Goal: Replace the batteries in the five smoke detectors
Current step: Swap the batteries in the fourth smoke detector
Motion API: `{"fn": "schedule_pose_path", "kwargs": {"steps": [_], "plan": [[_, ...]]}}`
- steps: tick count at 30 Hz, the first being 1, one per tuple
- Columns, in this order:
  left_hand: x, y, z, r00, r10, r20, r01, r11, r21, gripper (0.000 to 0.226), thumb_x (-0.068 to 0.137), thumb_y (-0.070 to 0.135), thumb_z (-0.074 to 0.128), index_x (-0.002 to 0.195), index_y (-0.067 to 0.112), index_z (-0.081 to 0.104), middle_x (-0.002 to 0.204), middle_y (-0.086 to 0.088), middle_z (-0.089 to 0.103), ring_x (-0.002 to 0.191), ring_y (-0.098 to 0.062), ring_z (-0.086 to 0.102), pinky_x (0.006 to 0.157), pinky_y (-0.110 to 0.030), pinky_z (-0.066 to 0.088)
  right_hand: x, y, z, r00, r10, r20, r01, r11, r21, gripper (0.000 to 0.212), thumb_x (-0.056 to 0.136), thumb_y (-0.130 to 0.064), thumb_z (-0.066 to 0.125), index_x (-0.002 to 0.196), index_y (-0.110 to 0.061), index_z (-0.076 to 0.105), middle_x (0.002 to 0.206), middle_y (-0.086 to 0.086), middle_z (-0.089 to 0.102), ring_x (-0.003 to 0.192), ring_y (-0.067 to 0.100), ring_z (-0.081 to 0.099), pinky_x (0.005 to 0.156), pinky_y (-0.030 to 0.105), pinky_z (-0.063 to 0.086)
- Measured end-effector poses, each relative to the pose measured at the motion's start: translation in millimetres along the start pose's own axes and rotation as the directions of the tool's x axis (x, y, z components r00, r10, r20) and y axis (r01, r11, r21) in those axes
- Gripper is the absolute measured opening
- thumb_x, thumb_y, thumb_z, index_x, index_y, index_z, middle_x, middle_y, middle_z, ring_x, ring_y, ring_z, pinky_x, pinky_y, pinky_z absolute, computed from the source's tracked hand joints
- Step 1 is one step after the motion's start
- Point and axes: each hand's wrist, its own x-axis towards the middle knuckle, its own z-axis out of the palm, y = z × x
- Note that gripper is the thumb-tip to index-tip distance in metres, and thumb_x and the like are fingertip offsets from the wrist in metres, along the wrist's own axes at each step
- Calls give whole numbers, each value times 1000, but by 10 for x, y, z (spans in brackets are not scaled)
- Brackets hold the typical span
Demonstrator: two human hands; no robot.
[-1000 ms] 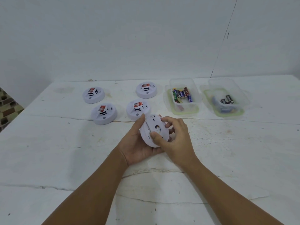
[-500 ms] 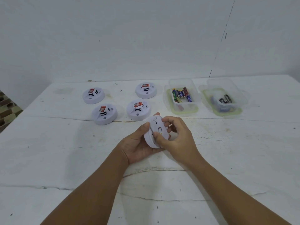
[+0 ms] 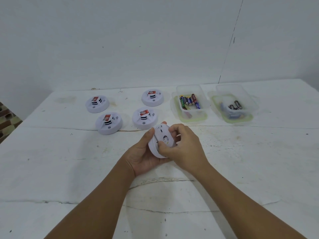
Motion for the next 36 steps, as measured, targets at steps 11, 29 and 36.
{"fn": "schedule_pose_path", "kwargs": {"steps": [11, 29, 36], "plan": [[7, 10, -13, 1000, 26, -6, -26, 999, 29, 88, 82, 34, 86, 157, 21, 42, 157, -18, 47, 145, -38, 44, 115, -65, 37, 28, -15, -87, 995, -81, 66, 75, 993, 88, 51, 76, -47, 89, 118, -30, 64, 111, -15, 62, 104, 0, 59, 82, 7, 43], [4, 77, 62, 982, 58, -180, -76, 993, -92, 57, 92, 46, 59, 144, 22, 60, 141, -14, 63, 122, -37, 60, 105, -53, 47, 161, 4, -153, 974, 83, -211, 22, 892, 452, 26, 96, -29, 73, 119, -27, 60, 87, -15, 62, 77, 0, 61, 70, 18, 51], [16, 139, -24, 974, 139, -177, -159, 982, -104, 80, 75, 49, 78, 148, 25, 56, 134, -16, 61, 112, -32, 59, 101, -48, 43, 33, 259, -36, 994, 64, -90, -66, 998, -14, 66, 73, -70, 63, 128, -34, 58, 110, -13, 57, 99, 9, 57, 84, 29, 49]]}}
